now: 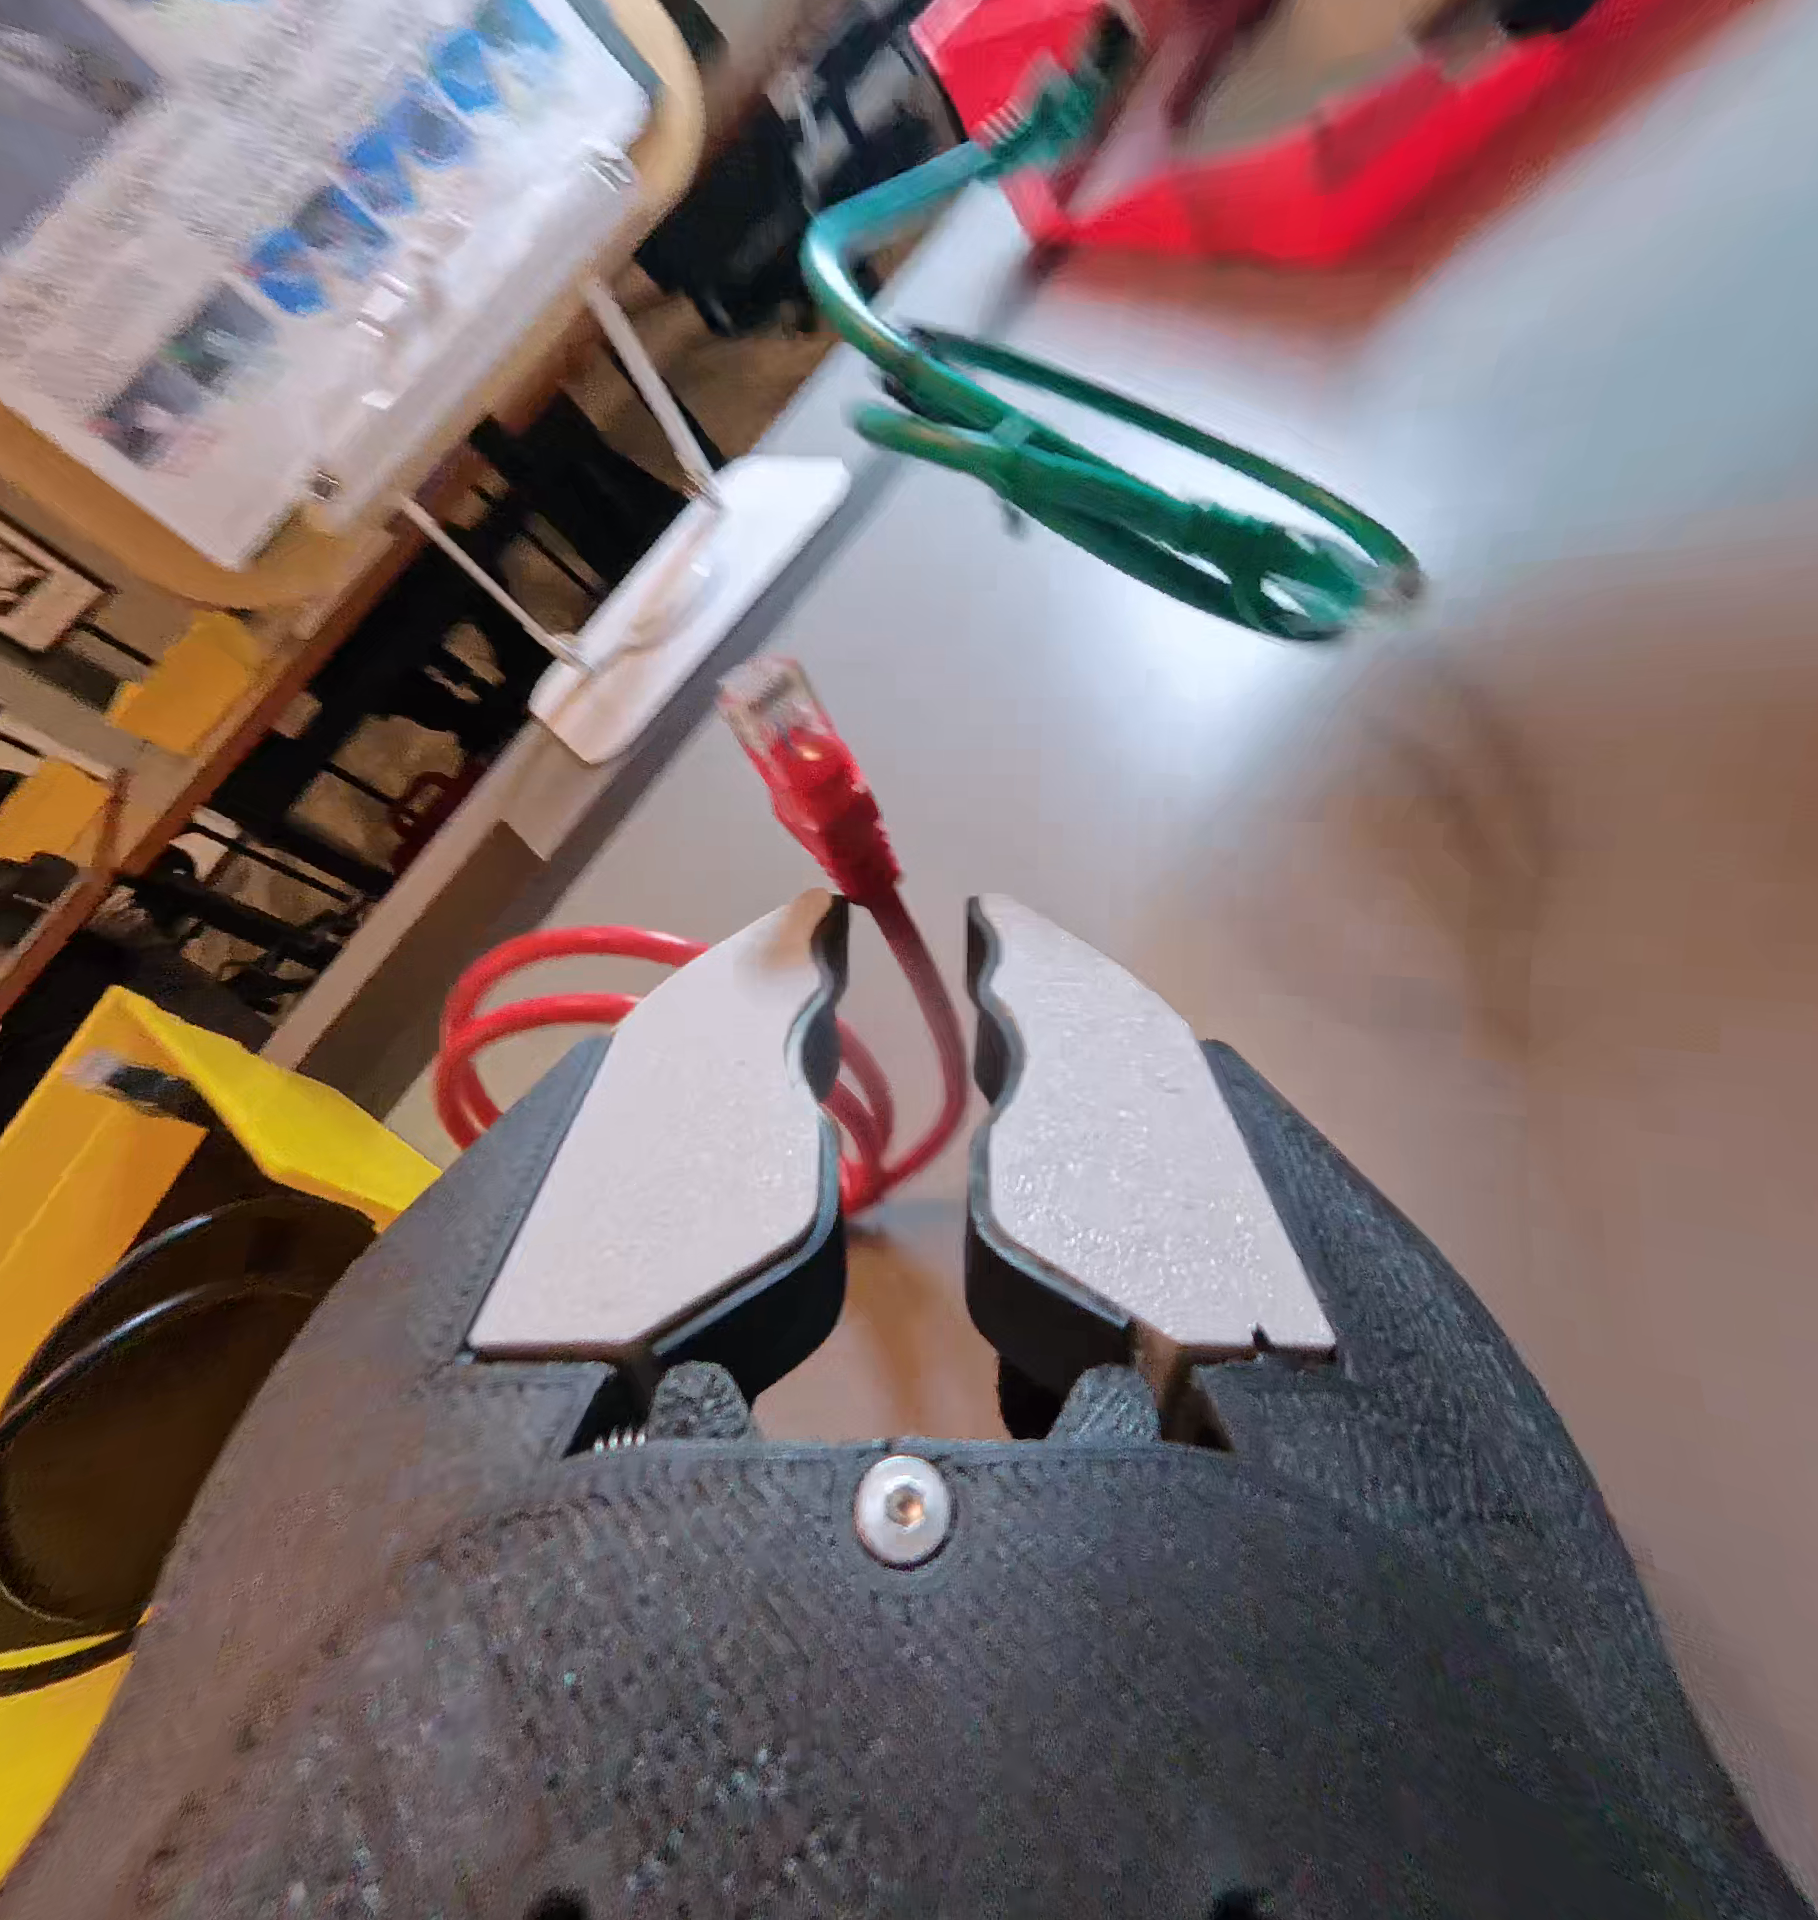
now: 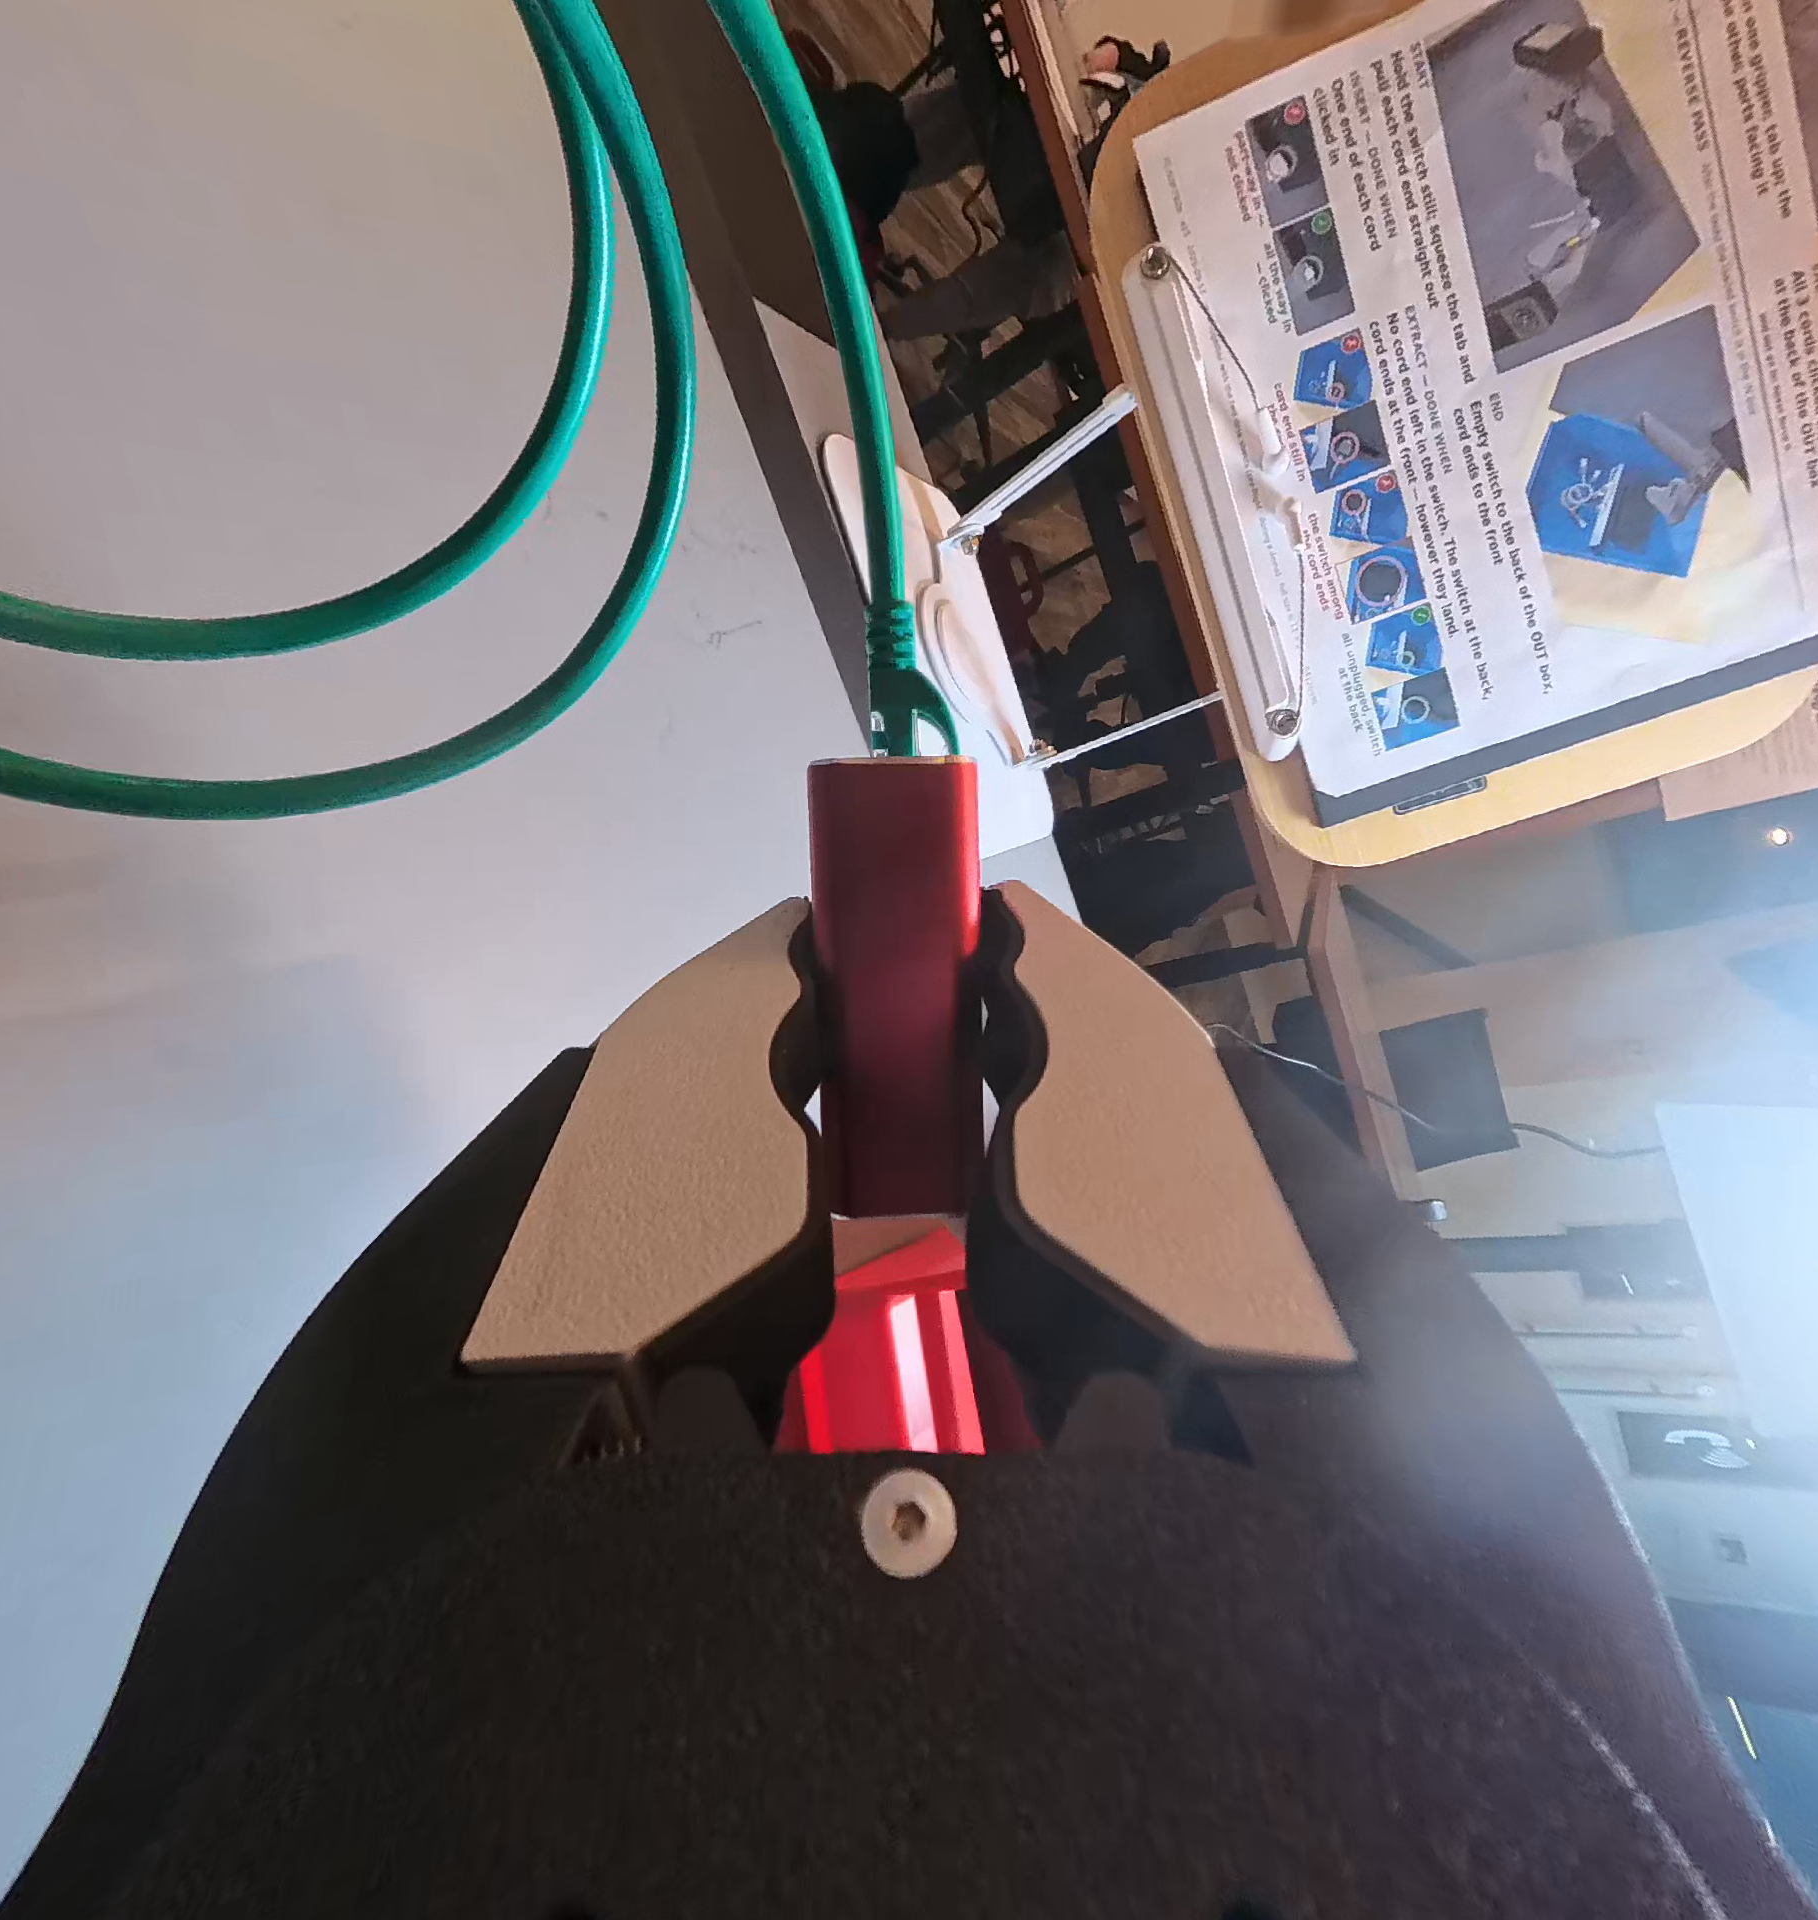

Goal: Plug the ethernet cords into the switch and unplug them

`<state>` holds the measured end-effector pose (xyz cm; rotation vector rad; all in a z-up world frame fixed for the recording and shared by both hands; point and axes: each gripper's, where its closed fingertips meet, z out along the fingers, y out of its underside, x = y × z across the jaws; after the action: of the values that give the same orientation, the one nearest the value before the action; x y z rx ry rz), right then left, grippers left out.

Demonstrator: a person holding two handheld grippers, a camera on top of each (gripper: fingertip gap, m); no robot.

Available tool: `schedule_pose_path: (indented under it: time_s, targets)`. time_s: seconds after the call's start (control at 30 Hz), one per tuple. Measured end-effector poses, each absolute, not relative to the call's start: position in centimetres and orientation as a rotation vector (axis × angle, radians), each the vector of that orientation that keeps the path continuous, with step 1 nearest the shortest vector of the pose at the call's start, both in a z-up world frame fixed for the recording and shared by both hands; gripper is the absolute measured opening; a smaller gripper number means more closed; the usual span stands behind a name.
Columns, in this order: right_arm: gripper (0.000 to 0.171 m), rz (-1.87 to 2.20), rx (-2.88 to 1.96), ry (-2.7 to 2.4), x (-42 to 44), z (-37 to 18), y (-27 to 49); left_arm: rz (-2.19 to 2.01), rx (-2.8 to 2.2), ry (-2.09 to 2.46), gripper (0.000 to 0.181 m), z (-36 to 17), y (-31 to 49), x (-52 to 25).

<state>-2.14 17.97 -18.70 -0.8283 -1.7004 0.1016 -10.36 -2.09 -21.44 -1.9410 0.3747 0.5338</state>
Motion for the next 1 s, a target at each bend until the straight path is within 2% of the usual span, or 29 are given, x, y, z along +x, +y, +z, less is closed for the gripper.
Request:
schedule_pose_path:
  time_s: [0.17, 0.23, 0.4, 0.6, 0.87, 1.0]
  targets:
    - [0.028, 0.094, -0.834, -1.715, -2.1, -19.1, 18.0, 0.295, -2.237, 0.638, 0.04, -24.6, -7.6, -6.1]
    - [0.028, 0.092, -0.839, -1.714, -2.1, -19.2, 18.2, 0.152, -2.309, 0.727, 0.03, -23.9, -10.3, -4.8]
    - [0.027, 0.095, -0.84, -1.72, -2.2, -19.3, 18.1, 0.12, -2.398, 0.933, 0.029, -21.2, -14.8, -5.7]
    - [0.027, 0.098, -0.834, -1.717, -2.2, -19.1, 17.9, 0.179, -2.396, 1.141, 0.033, -21.8, -13.8, -7.6]
    - [0.027, 0.107, -0.853, -1.717, -2.0, -19.2, 18.3, 0.001, -2.218, 1.682, 0.029, -25.9, -9.2, -1.8]
    - [0.027, 0.11, -0.861, -1.706, -1.8, -19.0, 18.6, 0.008, -2.117, 1.971, 0.033, -28.4, -8.1, -0.3]
